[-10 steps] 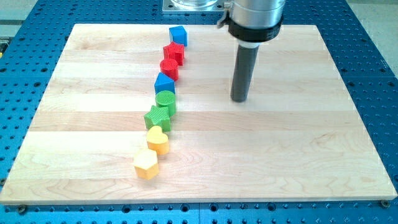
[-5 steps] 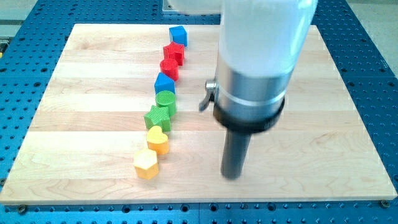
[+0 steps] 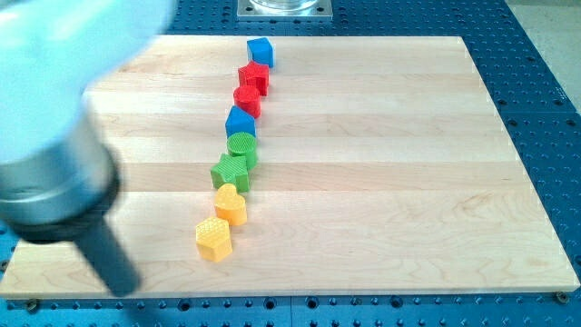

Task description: Slide the yellow hexagon to the bottom right of the yellow heart

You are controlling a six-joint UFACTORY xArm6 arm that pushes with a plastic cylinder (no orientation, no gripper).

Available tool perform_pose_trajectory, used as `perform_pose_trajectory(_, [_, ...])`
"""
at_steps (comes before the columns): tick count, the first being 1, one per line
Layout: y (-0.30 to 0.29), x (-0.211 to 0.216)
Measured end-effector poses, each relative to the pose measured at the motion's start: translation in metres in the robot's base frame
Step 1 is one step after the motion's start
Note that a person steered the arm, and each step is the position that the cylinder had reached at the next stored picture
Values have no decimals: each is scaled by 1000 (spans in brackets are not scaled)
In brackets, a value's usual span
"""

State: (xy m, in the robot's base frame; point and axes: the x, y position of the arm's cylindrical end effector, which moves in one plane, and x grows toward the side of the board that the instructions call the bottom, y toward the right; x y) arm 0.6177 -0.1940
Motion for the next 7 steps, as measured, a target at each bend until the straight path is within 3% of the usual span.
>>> perform_pose_trajectory(2, [22, -13])
perform_pose_trajectory(7, [146, -12])
